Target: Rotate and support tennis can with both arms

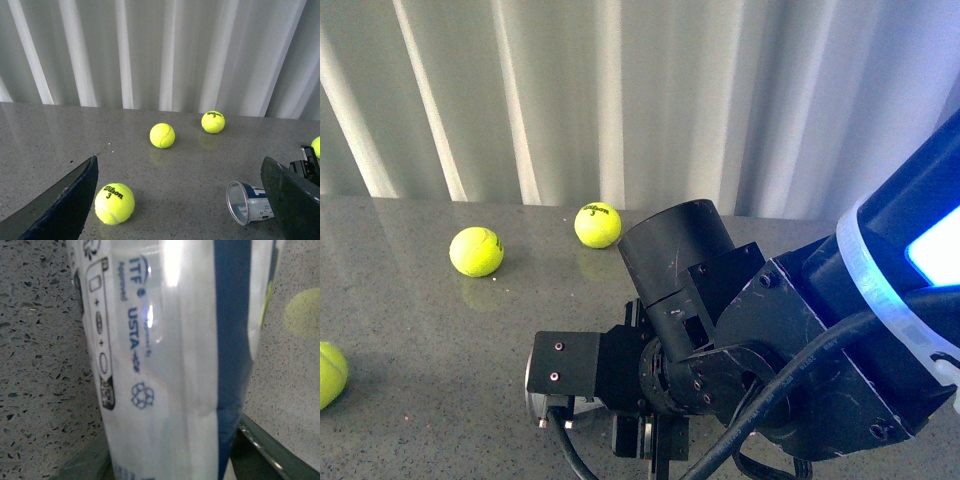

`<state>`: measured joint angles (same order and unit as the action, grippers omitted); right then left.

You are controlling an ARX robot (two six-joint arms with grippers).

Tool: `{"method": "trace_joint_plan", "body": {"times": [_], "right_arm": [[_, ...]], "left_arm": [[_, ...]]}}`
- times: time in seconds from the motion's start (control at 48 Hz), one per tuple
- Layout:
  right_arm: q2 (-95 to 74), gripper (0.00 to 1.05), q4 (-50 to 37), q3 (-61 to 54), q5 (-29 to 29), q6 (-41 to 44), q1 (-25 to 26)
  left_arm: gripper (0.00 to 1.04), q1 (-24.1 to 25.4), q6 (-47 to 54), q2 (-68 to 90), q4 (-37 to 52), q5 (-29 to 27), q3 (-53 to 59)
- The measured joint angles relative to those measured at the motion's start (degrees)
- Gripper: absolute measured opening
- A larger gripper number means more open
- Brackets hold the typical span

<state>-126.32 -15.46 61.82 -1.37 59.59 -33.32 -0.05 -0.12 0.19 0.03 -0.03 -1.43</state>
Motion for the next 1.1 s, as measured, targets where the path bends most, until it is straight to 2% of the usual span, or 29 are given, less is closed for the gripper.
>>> {"method": "trace_joint_plan", "body": {"times": [0.167, 0.312, 0.375, 0.521, 0.708, 0.771, 0.896, 1.021, 1.104], "right_arm": [[0.85, 0.75, 0.96, -0.39, -0.22, -1.09, -0.04], [5.51, 1.0, 2.12, -0.63, -1.2, -5.95, 0.02], [8.61, 0.97, 2.27, -0.92, -1.36, -8.44, 0.24], [17.59, 0.98, 2.91, -2.99, -2.03, -15.1, 2.19], [34.56, 0.98, 4.5, -10.43, -7.04, -26.62, 7.63], [40.13, 0.98, 3.85, -12.66, -7.04, -29.94, 9.99], [53.42, 0.98, -3.87, -17.88, -2.64, -41.11, 17.59], [68.63, 0.98, -7.28, -24.28, 1.97, -54.31, 26.1], [78.6, 0.98, -10.45, -30.64, 5.81, -55.84, 29.46]], "left_arm": [[0.98, 0.0, 0.0, 0.0, 0.0, 0.0, 0.0], [0.98, 0.0, 0.0, 0.0, 0.0, 0.0, 0.0], [0.98, 0.0, 0.0, 0.0, 0.0, 0.0, 0.0], [0.98, 0.0, 0.0, 0.0, 0.0, 0.0, 0.0], [0.98, 0.0, 0.0, 0.0, 0.0, 0.0, 0.0], [0.98, 0.0, 0.0, 0.0, 0.0, 0.0, 0.0], [0.98, 0.0, 0.0, 0.0, 0.0, 0.0, 0.0], [0.98, 0.0, 0.0, 0.0, 0.0, -0.02, 0.0], [0.98, 0.0, 0.0, 0.0, 0.0, 0.0, 0.0]]}}
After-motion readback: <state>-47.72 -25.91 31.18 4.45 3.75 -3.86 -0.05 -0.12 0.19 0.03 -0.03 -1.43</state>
